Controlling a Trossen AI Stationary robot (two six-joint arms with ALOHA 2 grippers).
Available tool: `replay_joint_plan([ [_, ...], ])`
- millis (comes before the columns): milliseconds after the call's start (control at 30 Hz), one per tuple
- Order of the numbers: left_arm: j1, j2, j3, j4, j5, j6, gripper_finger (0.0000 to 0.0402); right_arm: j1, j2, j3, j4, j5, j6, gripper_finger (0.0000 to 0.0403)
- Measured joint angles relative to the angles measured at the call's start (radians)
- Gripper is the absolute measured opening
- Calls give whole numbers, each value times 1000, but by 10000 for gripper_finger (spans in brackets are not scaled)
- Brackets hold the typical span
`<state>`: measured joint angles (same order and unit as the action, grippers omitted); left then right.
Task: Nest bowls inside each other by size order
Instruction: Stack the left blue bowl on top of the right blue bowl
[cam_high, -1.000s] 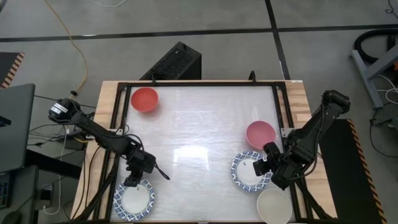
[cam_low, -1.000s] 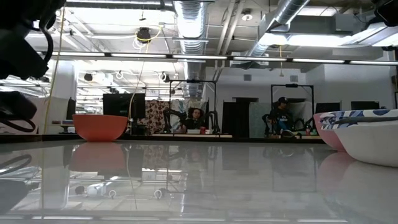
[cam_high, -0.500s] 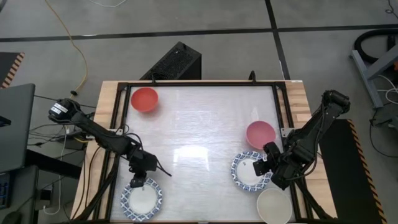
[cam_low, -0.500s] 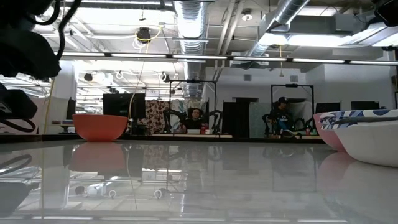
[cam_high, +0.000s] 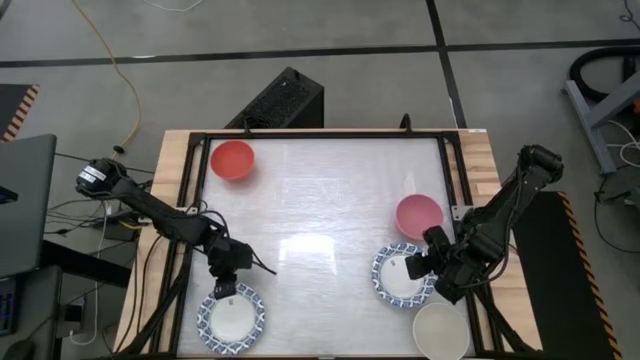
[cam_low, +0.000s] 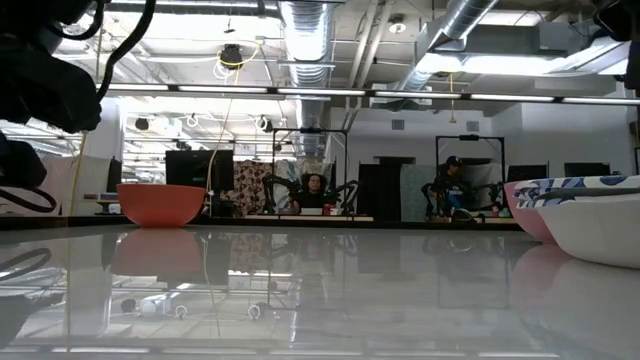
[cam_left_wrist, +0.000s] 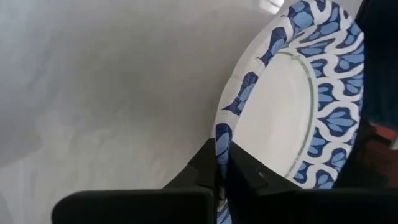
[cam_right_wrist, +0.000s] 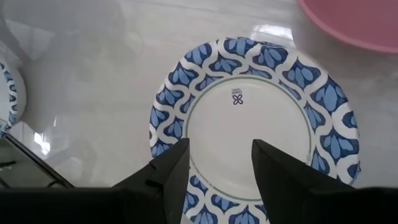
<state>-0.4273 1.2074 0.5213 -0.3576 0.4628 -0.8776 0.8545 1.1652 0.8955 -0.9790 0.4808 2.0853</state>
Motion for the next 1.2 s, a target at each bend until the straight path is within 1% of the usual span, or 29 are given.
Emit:
replay_joint_plan([
  [133,29,-46,0,-10,-24,-17,0,-15,0,0,1,0,-17,194],
  [267,92,-105,0,-9,-71,-72,0,-32,0,0,2,0,-25,194],
  [367,143,-156,0,-18,-129,-109,0,-34,0,0,2,1,-26,194],
  [700,300,-294,0,2,-244,-141,0,-50,0,0,28,27,-44,194],
  [833,359,-308,0,83,-259,-175,0,-88,0,0,76,75,-104,194],
  [967,394,-307,0,168,-289,-184,0,-143,0,0,134,97,-199,194],
  [1067,416,-307,0,201,-336,-194,0,-198,0,0,175,97,-283,194],
  [1200,443,-307,0,219,-413,-259,0,-284,0,0,254,97,-402,194],
])
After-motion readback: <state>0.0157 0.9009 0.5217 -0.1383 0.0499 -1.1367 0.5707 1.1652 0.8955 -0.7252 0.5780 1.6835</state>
